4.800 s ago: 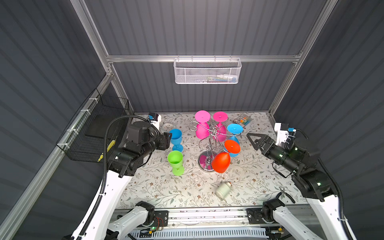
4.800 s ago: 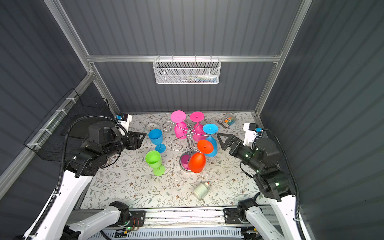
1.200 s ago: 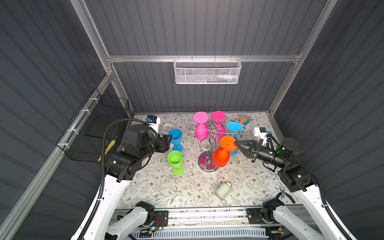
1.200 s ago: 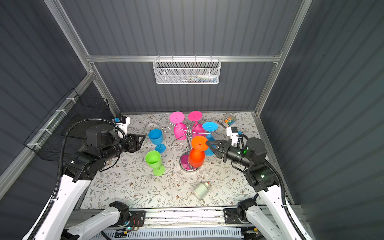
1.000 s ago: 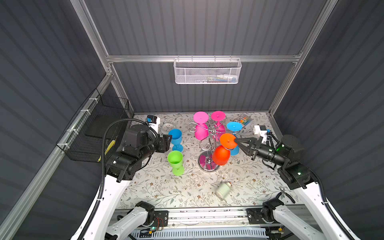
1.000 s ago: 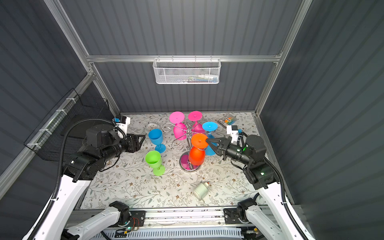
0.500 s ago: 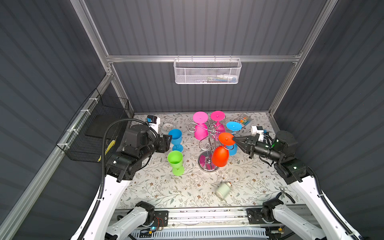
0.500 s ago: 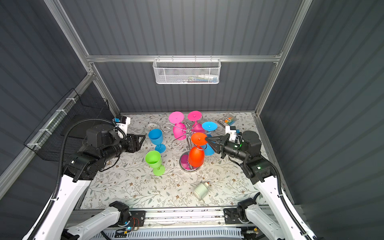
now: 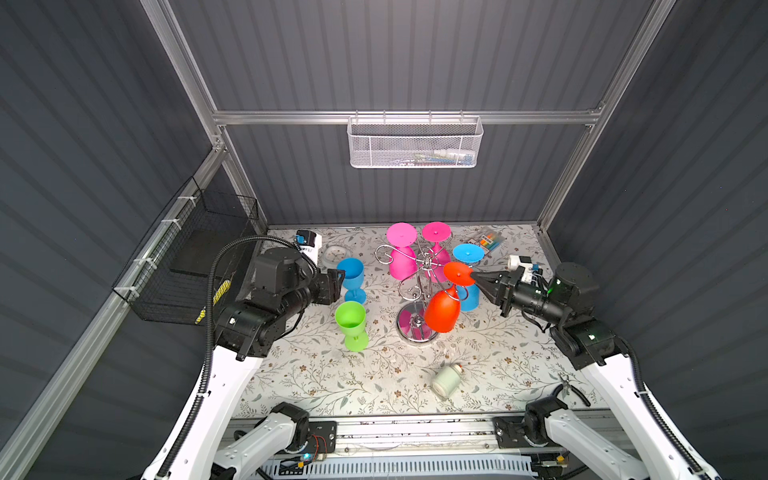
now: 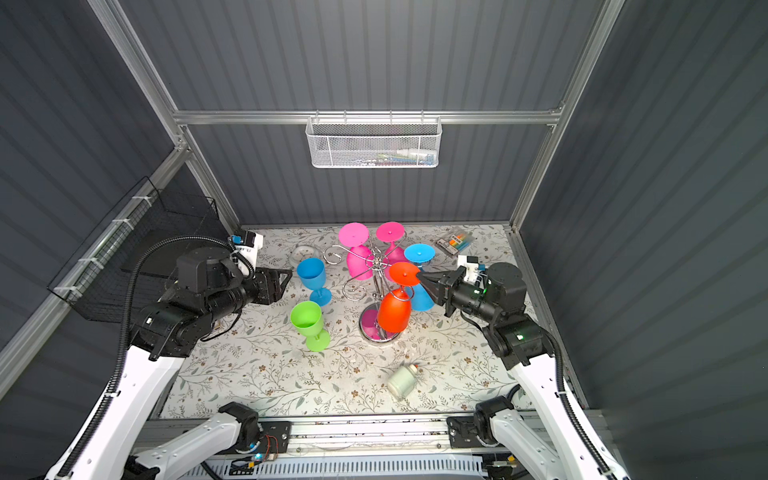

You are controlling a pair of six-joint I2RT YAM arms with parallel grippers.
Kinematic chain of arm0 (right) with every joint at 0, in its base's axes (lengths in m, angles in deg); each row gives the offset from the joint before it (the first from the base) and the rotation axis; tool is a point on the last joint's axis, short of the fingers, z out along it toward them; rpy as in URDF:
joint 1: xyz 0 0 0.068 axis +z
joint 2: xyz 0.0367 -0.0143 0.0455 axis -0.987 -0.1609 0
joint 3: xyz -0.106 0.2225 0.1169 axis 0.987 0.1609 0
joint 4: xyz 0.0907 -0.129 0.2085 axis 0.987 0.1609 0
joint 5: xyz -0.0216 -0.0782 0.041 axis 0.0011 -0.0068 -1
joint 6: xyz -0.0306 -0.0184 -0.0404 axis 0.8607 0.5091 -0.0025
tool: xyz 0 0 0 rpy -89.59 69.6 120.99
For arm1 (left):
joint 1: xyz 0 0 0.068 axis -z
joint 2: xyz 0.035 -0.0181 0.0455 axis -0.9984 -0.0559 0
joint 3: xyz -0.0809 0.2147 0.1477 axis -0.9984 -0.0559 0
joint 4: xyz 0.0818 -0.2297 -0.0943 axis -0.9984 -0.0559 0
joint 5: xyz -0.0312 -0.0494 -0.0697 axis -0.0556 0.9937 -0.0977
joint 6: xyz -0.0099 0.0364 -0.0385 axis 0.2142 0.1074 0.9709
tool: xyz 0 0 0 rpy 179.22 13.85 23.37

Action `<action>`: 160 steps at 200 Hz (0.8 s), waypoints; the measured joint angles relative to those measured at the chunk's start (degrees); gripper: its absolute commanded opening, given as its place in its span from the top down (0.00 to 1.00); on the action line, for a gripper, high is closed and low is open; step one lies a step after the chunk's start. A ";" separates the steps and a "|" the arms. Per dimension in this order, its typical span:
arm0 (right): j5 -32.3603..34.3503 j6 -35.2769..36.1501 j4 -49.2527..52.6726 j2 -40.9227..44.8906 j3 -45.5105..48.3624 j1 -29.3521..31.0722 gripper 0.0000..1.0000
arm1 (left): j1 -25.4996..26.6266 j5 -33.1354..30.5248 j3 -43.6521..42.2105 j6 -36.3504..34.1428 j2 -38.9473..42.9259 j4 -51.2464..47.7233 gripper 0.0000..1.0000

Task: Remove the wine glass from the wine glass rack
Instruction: 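Pull the red glass off the rack arm with the right gripper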

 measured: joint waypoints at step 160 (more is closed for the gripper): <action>-0.42 -1.64 1.84 5.66 2.27 -4.24 1.00 | 0.00 -0.24 0.00 0.04 0.50 -0.07 0.35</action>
